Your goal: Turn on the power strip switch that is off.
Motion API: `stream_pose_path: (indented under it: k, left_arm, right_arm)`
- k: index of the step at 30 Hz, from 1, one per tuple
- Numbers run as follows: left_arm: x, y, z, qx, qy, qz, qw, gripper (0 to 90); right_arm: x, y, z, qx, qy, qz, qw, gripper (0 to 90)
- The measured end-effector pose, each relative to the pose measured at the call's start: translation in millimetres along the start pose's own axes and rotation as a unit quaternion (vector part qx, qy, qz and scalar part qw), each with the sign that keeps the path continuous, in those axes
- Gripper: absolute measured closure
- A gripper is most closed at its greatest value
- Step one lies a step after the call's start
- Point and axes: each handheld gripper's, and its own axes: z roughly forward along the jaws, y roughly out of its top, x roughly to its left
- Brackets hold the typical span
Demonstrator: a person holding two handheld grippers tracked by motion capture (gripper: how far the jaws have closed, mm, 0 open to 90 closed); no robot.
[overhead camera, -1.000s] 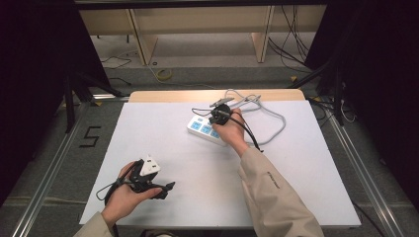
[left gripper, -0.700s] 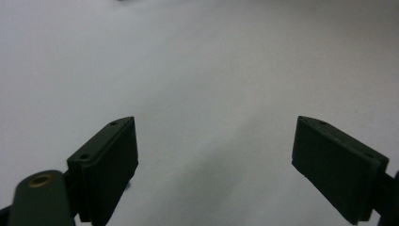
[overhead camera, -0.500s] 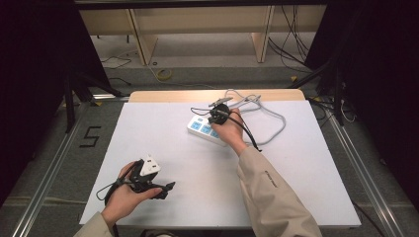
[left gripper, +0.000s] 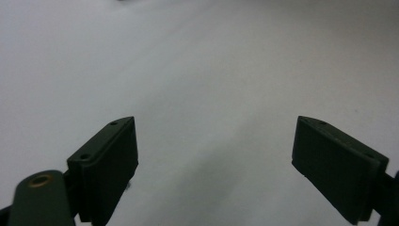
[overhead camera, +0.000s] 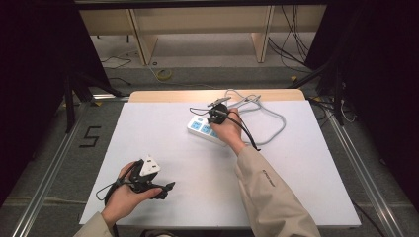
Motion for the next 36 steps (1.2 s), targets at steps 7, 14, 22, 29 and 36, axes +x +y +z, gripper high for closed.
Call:
stream_pose_path:
  k: [7, 14, 22, 29, 36]
  left_arm:
    - [0.4, -0.1, -0.1, 0.000, -0.001, 0.001, 1.0000, 14.5]
    - [0.1, 0.0, -0.1, 0.001, -0.001, 0.000, 1.0000, 14.5]
    - [0.1, 0.0, -0.2, 0.003, 0.000, 0.002, 1.0000, 14.5]
    - [0.0, 0.0, -0.2, 0.003, -0.001, 0.002, 1.0000, 14.5]
    - [-0.3, 0.1, 0.0, 0.002, -0.002, 0.002, 1.0000, 14.5]
  right_arm:
    - [-0.2, 1.3, 0.7, 0.003, 0.000, 0.002, 1.0000, 90.0]
    - [-0.4, 1.5, 1.3, 0.005, 0.001, 0.003, 1.0000, 90.0]
    - [-0.7, 1.3, 1.9, 0.006, 0.002, 0.010, 0.9999, 90.0]
    - [-0.1, 2.4, 2.1, 0.014, 0.000, 0.007, 0.9999, 90.0]
    - [1.0, 4.0, 2.2, 0.024, -0.002, 0.004, 0.9997, 90.0]
